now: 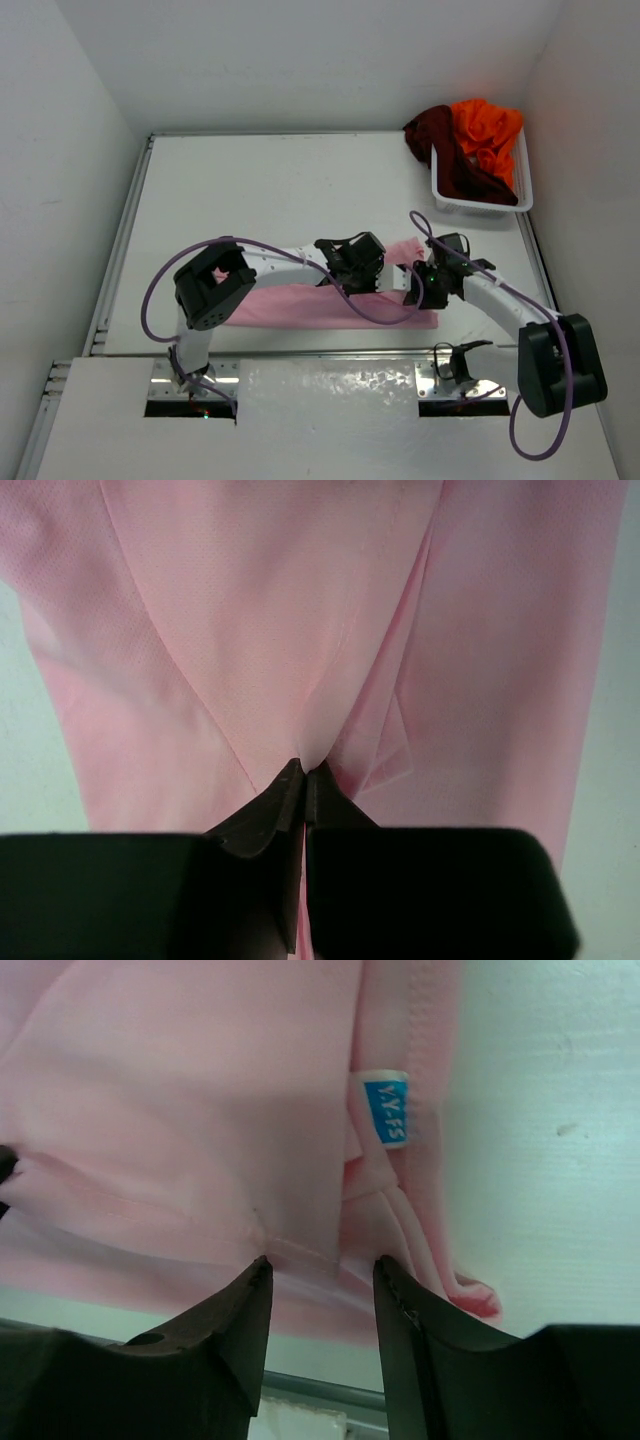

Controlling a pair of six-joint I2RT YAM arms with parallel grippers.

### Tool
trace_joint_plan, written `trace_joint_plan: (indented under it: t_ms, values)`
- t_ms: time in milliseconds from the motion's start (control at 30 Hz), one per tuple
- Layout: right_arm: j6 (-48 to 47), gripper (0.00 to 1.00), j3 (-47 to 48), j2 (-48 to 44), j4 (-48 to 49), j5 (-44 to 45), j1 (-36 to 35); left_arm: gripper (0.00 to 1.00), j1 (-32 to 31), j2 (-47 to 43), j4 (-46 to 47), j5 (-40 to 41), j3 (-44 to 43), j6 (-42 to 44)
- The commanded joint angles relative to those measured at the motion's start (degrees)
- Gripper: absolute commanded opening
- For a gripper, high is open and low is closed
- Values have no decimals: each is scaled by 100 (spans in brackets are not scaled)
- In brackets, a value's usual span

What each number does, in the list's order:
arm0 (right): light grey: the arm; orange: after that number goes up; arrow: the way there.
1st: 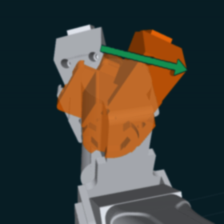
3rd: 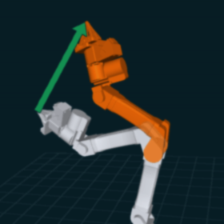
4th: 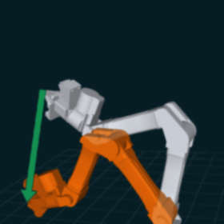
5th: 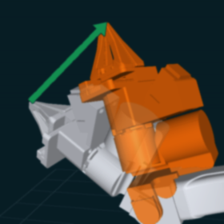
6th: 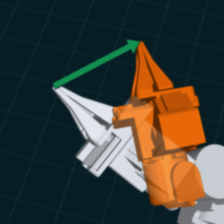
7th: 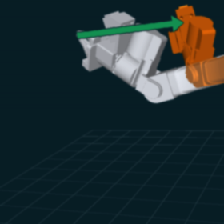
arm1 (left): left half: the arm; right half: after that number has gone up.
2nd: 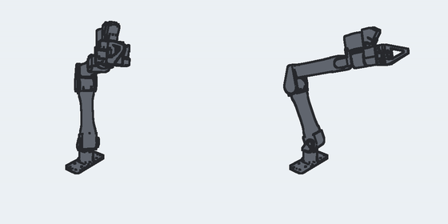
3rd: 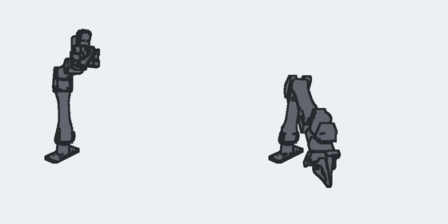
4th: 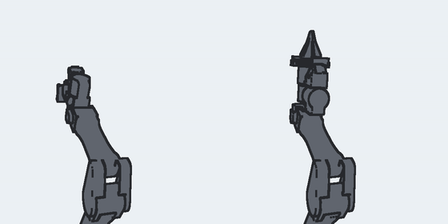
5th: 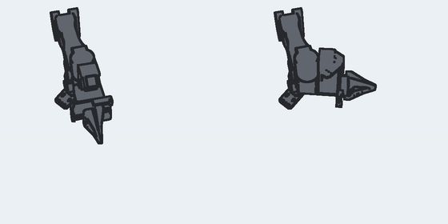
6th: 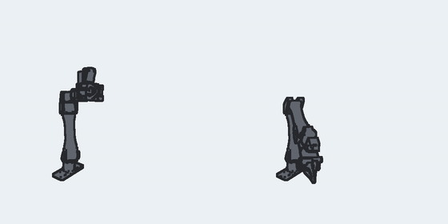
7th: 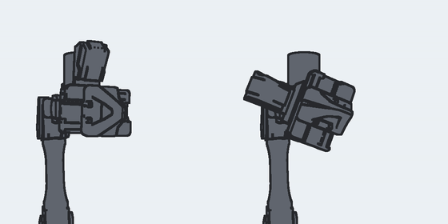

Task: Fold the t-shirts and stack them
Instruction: Fold the other side of the tshirt into a rectangle

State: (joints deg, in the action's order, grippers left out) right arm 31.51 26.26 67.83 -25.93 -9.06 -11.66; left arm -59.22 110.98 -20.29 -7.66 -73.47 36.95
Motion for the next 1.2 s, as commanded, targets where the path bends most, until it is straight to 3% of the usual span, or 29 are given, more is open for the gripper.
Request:
trace_joint_plan:
  t_ms: [0, 133, 300, 467, 933, 1167]
  values:
    - [-48, 45, 81, -121, -263, 317, 32, 0, -54, -85, 148, -139, -62, -91]
    - [13, 46, 99, -209, -255, 300, 23, 0, -54, -76, 140, -218, -53, -100]
    - [303, 16, -191, -60, 465, -148, 23, 0, -54, -111, 87, -183, -79, -118]
    - [251, 0, -113, -182, 528, -70, 23, 0, -54, -182, -36, -78, -211, -118]
    - [-356, 0, 564, -982, -1045, 405, 23, 0, 25, -392, -580, 151, -598, 32]
    - [-198, 0, 222, -1176, -1265, 28, 15, 0, 25, -419, -923, -454, -467, 224]
